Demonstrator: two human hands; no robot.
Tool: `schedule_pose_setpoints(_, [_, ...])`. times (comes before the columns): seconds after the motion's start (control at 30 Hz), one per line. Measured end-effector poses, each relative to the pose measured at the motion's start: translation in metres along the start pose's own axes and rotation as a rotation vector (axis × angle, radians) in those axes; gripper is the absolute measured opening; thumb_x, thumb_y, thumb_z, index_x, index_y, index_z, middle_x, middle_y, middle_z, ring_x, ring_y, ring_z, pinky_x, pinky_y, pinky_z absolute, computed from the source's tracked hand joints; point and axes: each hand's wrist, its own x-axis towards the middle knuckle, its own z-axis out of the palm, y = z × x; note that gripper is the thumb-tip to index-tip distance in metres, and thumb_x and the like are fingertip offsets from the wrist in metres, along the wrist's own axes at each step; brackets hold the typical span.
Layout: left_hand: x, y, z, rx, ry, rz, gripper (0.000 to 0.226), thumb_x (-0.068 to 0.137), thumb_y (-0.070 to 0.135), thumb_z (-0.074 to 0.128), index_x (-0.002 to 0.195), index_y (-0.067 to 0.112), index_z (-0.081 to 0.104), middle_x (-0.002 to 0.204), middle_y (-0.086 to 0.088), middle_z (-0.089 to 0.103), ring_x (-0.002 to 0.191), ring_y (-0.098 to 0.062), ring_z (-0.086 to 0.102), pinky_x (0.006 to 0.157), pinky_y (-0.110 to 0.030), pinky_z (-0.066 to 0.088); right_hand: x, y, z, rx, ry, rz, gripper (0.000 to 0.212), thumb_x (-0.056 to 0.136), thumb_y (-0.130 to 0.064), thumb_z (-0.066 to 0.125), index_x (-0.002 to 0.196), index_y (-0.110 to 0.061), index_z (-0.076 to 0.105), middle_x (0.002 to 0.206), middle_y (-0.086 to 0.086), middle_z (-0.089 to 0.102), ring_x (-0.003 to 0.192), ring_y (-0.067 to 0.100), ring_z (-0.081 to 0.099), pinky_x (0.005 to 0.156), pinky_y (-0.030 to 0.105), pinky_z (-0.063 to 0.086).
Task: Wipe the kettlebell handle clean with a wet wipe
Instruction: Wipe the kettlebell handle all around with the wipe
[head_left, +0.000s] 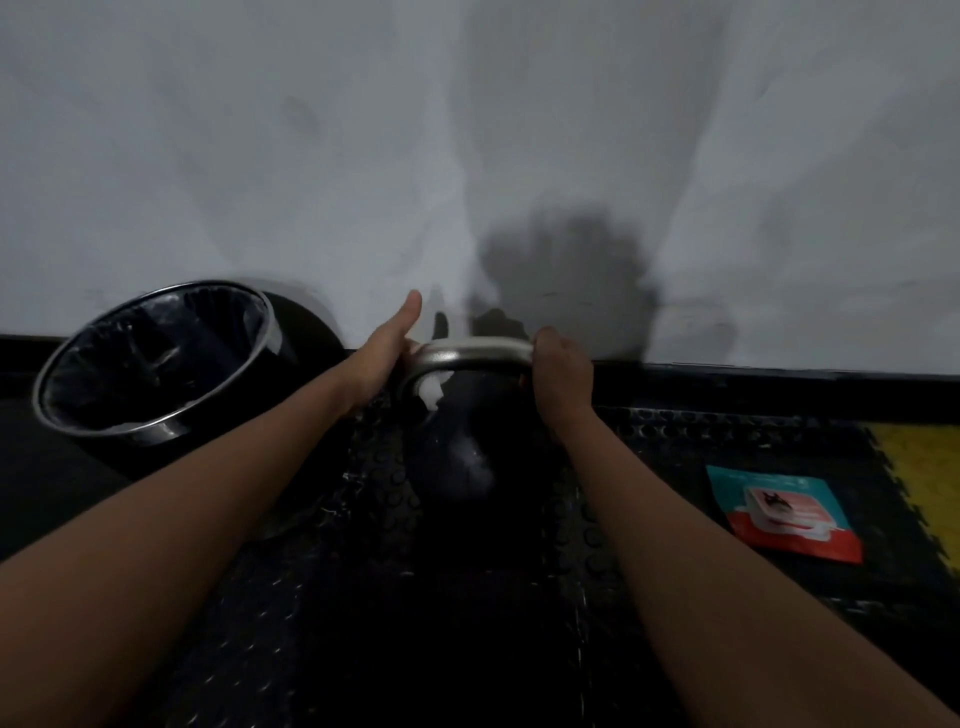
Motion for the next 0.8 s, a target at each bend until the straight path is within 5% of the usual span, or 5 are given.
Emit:
schedule_pose_setpoints(0.2, [0.003,0.019,0.018,0.396,0.257,0.211,0.091,0.086,0.08,0.016,0.082,0.014,0.077,0.092,-0.008,0.073,0.089,-0.024,0.065,0.094,-0.037,0.044,-0.002,-0.001,0.002,-0.034,0.028,-0.025,0.04,0.085,-0.037,0.03,0.057,-0.014,0.046,0.077,0.014,0.06,0.076,0.025,0.051,0.067,0.029,0.029])
schedule_pose_setpoints(0.33, [0.007,-0.019,0.008,-0.026,0.157,0.096,0.094,0.079,0.084,0.032,0.103,0.003,0.073,0.107,-0.029,0.067,0.096,-0.036,0.064,0.104,-0.052,0.043,-0.002,0.0,0.002,0.004,0.043,-0.01,0.043,0.079,-0.04,0.03,0.063,-0.008,0.054,0.085,0.024,0.065,0.079,0.032,0.058,0.071,0.034,0.042])
schedule_pose_setpoints(0.43, [0.0,-0.024,0.006,-0.127,0.052,0.03,0.101,0.077,0.086,0.037,0.112,-0.005,0.067,0.107,-0.037,0.06,0.089,-0.04,0.062,0.089,-0.043,0.052,-0.005,0.0,0.003,0.006,0.074,-0.028,0.05,0.077,-0.04,0.027,0.066,-0.002,0.058,0.081,0.023,0.066,0.075,0.028,0.054,0.066,0.03,0.031])
schedule_pose_setpoints(0.7, [-0.007,0.031,0.02,0.605,0.175,0.249,0.086,0.087,0.078,0.01,0.084,0.021,0.074,0.092,-0.007,0.069,0.088,-0.023,0.061,0.087,-0.032,0.037,-0.005,0.005,0.002,-0.037,0.087,-0.041,0.039,0.087,-0.034,0.033,0.066,-0.009,0.054,0.087,0.022,0.064,0.074,0.026,0.048,0.063,0.028,0.025])
schedule_pose_setpoints(0.8, [-0.003,0.011,0.015,0.305,0.222,0.22,0.085,0.083,0.083,0.019,0.08,0.019,0.074,0.086,-0.007,0.071,0.085,-0.024,0.065,0.088,-0.035,0.047,-0.005,0.004,0.002,-0.073,0.097,-0.052,0.039,0.091,-0.029,0.034,0.071,-0.004,0.058,0.092,0.025,0.065,0.075,0.022,0.044,0.063,0.026,0.022])
